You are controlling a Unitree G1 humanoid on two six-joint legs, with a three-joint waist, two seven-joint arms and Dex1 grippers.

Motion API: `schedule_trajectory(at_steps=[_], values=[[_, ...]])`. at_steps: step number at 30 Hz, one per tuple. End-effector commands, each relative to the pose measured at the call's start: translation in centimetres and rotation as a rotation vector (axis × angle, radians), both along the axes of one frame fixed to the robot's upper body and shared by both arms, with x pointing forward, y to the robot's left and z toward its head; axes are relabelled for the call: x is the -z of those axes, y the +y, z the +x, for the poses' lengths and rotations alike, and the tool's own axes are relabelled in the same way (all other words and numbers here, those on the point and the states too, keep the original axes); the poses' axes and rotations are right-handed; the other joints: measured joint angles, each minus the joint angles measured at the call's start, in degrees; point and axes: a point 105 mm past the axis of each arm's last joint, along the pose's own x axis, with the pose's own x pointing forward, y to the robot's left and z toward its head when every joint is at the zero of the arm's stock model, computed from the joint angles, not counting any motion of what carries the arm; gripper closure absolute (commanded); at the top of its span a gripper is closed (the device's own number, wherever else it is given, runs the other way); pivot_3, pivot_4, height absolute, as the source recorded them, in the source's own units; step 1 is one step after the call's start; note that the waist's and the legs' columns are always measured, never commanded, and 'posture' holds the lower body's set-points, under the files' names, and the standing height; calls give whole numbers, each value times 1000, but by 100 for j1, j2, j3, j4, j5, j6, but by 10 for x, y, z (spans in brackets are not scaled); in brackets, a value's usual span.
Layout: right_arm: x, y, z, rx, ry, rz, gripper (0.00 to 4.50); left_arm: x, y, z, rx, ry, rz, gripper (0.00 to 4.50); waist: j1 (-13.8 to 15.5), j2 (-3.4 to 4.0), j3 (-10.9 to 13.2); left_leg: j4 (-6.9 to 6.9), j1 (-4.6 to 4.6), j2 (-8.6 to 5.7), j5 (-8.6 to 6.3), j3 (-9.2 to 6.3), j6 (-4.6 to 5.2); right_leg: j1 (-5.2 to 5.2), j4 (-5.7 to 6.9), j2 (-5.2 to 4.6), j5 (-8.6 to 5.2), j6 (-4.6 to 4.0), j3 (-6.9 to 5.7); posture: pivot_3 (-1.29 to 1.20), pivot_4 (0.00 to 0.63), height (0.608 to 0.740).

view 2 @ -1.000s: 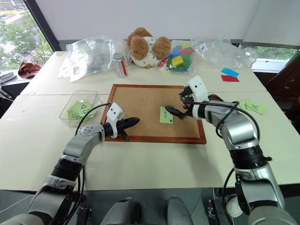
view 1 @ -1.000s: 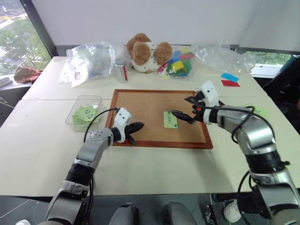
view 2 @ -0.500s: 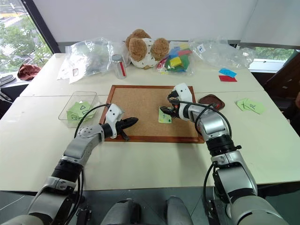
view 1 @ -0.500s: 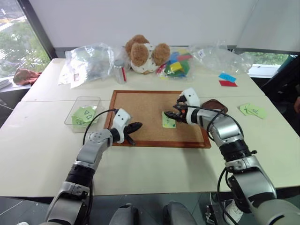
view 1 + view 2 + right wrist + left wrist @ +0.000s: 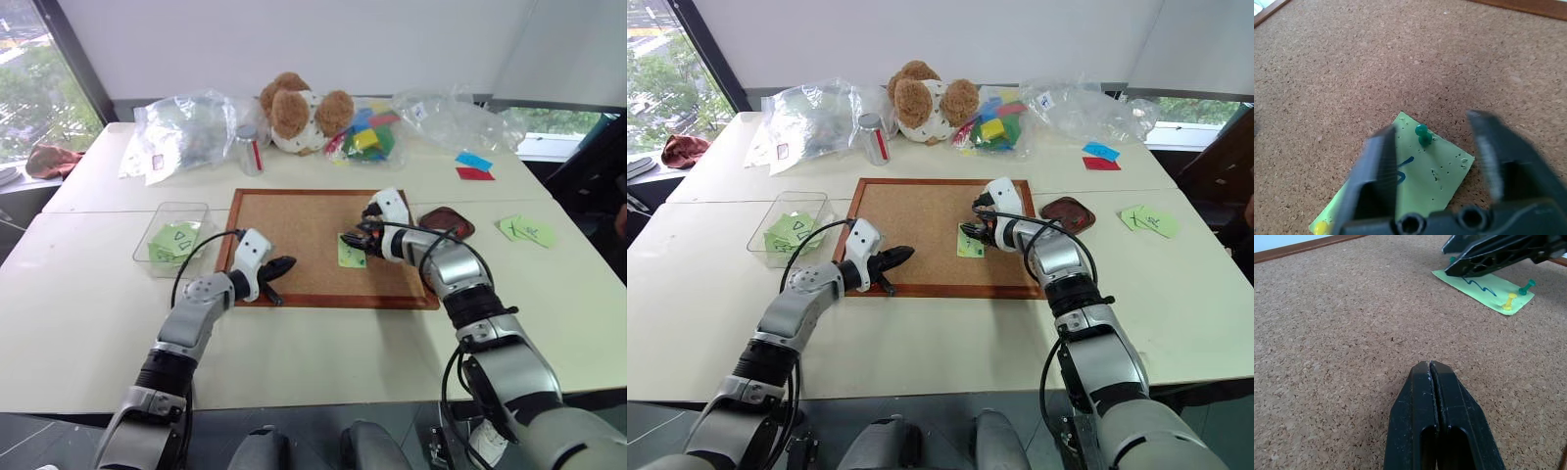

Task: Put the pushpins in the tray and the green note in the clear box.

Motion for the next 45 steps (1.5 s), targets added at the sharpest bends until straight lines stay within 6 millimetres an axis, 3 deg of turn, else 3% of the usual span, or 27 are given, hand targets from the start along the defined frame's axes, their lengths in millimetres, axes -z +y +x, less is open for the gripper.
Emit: schedule_trajectory(at_steps=[1,2,7,13,17,20,27,32,44,45], values=[[-20,5,5,-17,-60,15,3916,16,6,-5,-17,61,21,4500,0,0,0,0,0,0,0,0,0,0,0,0,0,0,0,0,150,740],[-22,6,4,-22,-63,19,4472,16,6,-5,-17,61,23,4500,-2,1,0,0,0,0,0,0,0,0,0,0,0,0,0,0,150,740],[-40,6,-1,-38,-99,43,4472,20,8,-5,-17,71,35,4500,1,1,0,-1,0,0,0,1,-1,0,-1,0,0,0,2,0,150,740],[-81,-3,-13,-26,-184,81,4472,27,8,-8,-8,90,55,4500,5,1,0,-5,0,0,0,0,-1,-3,-1,0,0,0,2,0,150,740],[-109,-21,-16,42,-243,111,4472,30,7,-9,-4,99,57,4500,10,2,-1,-6,0,0,0,0,0,-2,-2,0,0,0,3,0,150,740],[-118,-51,-10,160,-273,114,4472,31,6,-9,-1,102,58,4500,14,2,-1,-6,0,0,-5,0,9,-2,-2,0,0,0,4,0,150,740],[-100,-130,8,425,-233,69,4472,32,4,-9,4,104,58,4500,17,8,-4,-7,1,0,-7,3,12,1,-6,-1,0,-1,5,0,150,740],[-69,-164,15,522,-169,10,4472,32,3,-9,6,103,58,4500,8,17,-10,-7,4,0,-13,14,23,1,-6,-1,-1,-1,14,0,150,740],[-39,-168,21,522,-94,33,4472,32,8,-9,-9,97,62,4500,3,21,-12,-9,7,2,-8,17,14,5,-6,-1,-1,-1,15,0,150,740],[-37,-168,21,522,-88,36,4216,32,9,-9,-11,97,63,4500,3,21,-12,-9,7,2,-6,17,11,5,-6,-1,-1,-1,15,0,150,740]])
